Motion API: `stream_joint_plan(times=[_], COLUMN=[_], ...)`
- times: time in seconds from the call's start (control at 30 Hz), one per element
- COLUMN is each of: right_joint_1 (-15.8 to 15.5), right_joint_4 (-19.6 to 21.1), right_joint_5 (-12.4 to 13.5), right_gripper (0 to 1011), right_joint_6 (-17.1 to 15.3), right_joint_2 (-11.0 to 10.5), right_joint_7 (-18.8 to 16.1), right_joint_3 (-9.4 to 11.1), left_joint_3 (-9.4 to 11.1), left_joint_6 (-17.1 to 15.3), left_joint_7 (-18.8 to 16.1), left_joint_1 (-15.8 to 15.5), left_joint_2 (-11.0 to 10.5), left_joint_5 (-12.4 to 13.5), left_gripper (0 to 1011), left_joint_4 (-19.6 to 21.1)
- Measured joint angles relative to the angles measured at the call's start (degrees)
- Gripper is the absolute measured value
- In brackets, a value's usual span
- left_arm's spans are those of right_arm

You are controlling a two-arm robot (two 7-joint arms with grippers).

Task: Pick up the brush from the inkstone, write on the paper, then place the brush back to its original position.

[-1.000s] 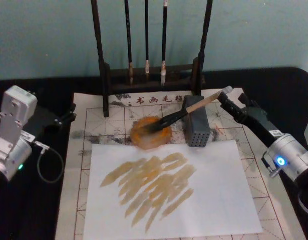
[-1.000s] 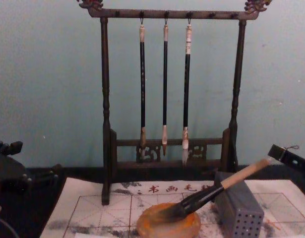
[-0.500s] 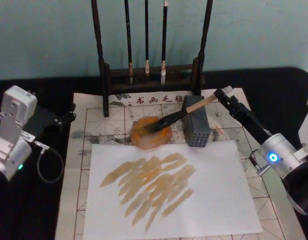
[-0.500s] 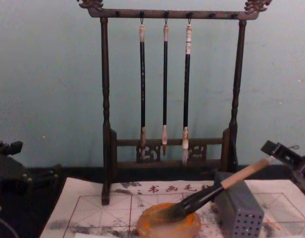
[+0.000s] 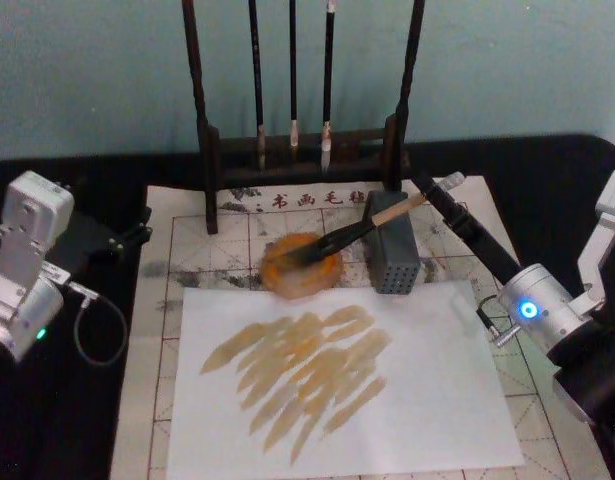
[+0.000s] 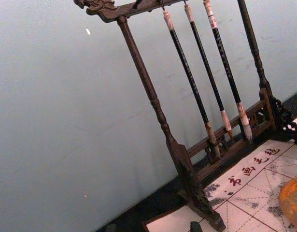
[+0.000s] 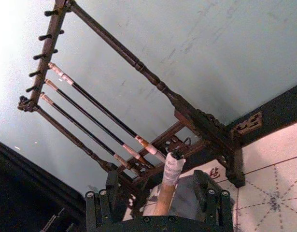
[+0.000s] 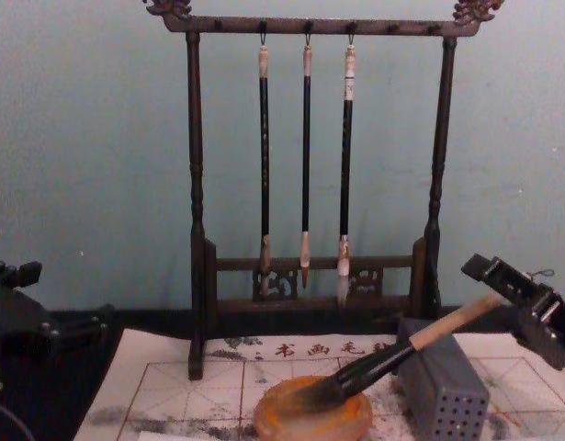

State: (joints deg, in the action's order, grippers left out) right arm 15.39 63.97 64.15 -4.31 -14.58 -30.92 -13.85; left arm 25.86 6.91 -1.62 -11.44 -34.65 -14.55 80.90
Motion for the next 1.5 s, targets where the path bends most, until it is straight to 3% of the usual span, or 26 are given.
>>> stream_joint_plan(times=[0.9, 1.5], right_joint_1=[2.12, 2.16], right_joint_4=[-3.76, -3.82], right_joint_5=[3.3, 3.47], right_gripper=[1002, 1002], right_joint_6=[2.12, 2.49], right_joint_2=[-0.29, -0.37], right_joint_7=[-1.47, -1.45], right_joint_3=[-3.44, -3.62], left_joint_3=[0.0, 0.0], left_joint_6=[0.0, 0.0], left_joint_7=[0.0, 0.0], left_joint_1=[0.0, 0.0], left_joint_2=[0.0, 0.0], left_joint_5=[0.0, 0.0], left_gripper=[1001, 1001], left_joint_4=[0.0, 0.0])
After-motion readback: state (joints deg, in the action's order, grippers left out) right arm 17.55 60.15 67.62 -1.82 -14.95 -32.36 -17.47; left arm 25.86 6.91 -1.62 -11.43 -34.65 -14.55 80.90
